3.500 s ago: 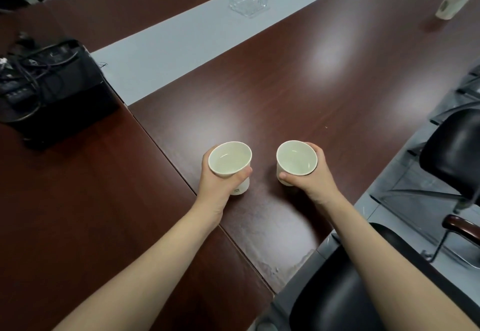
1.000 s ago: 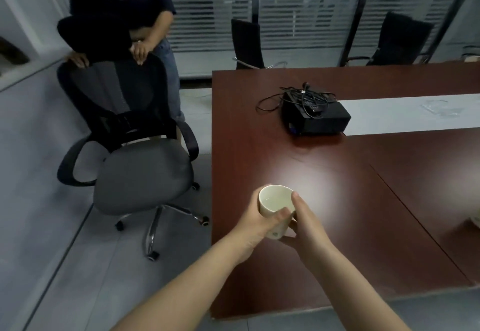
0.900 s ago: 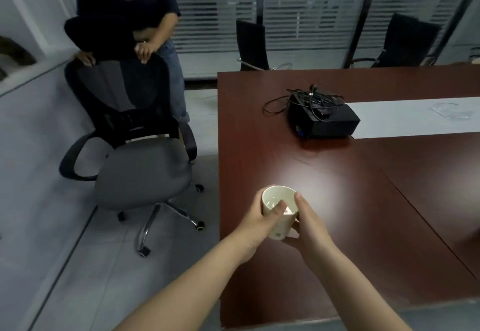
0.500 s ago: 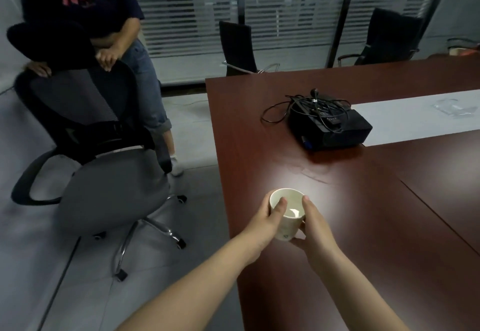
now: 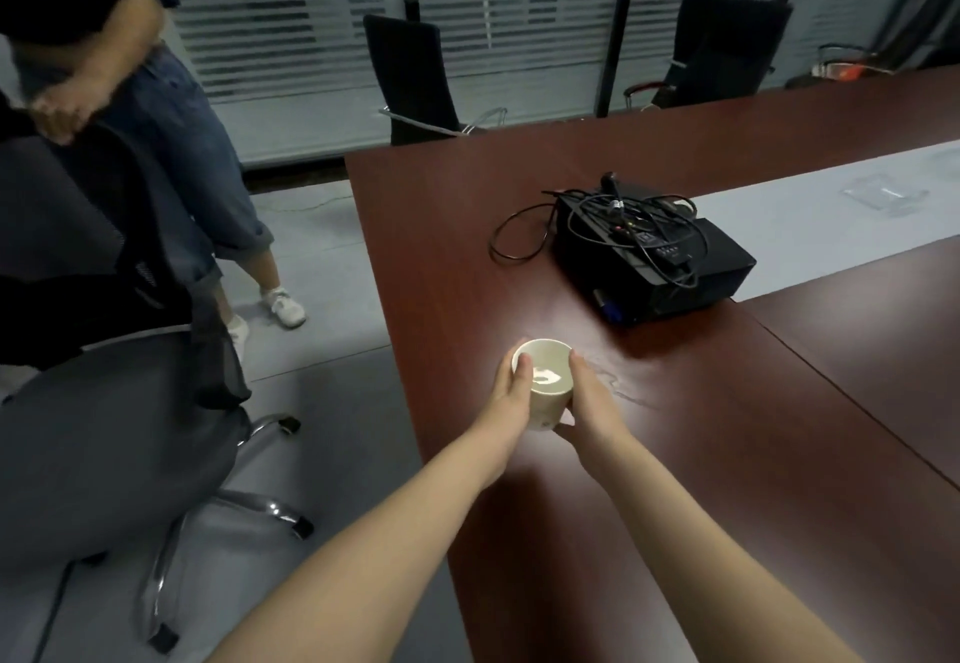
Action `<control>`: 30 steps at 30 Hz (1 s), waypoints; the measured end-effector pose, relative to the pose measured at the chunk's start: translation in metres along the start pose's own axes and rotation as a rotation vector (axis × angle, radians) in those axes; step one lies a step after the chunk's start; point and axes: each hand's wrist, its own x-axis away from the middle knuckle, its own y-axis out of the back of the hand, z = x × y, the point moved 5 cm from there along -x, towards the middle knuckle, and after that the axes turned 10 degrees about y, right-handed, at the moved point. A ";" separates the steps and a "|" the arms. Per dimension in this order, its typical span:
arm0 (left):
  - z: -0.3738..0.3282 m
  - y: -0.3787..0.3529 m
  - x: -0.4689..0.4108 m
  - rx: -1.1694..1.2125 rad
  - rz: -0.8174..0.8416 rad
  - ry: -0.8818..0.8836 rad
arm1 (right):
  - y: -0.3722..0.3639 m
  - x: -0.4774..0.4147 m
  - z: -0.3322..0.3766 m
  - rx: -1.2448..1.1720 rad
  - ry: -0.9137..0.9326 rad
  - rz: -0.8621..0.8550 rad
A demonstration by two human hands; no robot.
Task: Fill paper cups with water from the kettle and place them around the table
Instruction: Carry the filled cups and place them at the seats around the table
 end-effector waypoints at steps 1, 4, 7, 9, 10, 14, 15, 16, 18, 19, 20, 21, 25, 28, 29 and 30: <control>-0.002 0.005 -0.017 -0.002 -0.007 -0.008 | -0.005 -0.015 -0.001 -0.009 0.004 -0.011; -0.007 0.018 -0.063 -0.005 -0.024 -0.042 | -0.019 -0.058 -0.003 0.005 0.032 -0.042; -0.011 0.029 -0.105 -0.016 -0.023 -0.052 | -0.034 -0.102 -0.009 0.033 0.036 -0.084; -0.012 0.038 -0.130 -0.018 -0.036 -0.057 | -0.043 -0.129 -0.014 0.072 0.042 -0.103; -0.012 0.042 -0.143 -0.022 -0.043 -0.055 | -0.049 -0.140 -0.017 0.085 0.047 -0.105; -0.006 0.057 -0.183 -0.014 -0.059 -0.041 | -0.064 -0.173 -0.031 0.124 0.065 -0.088; -0.004 0.061 -0.190 -0.014 -0.066 -0.035 | -0.067 -0.178 -0.033 0.142 0.080 -0.073; -0.003 0.064 -0.195 -0.016 -0.071 -0.033 | -0.070 -0.182 -0.034 0.163 0.093 -0.057; 0.001 0.069 -0.203 -0.009 -0.077 -0.030 | -0.073 -0.189 -0.036 0.195 0.117 -0.032; 0.003 0.071 -0.207 -0.007 -0.078 -0.027 | -0.075 -0.192 -0.038 0.208 0.123 -0.023; 0.003 0.072 -0.208 -0.011 -0.077 -0.029 | -0.076 -0.193 -0.037 0.218 0.135 -0.022; 0.004 0.073 -0.209 -0.012 -0.077 -0.030 | -0.077 -0.194 -0.037 0.229 0.136 -0.022; 0.004 0.073 -0.210 -0.002 -0.088 -0.024 | -0.078 -0.196 -0.036 0.248 0.119 -0.026; 0.003 0.072 -0.207 0.009 -0.093 0.001 | -0.078 -0.194 -0.036 0.239 0.093 -0.011; 0.003 0.072 -0.204 0.010 -0.096 0.010 | -0.078 -0.192 -0.036 0.247 0.091 -0.003; 0.003 0.073 -0.201 0.009 -0.100 0.022 | -0.076 -0.189 -0.036 0.259 0.086 0.006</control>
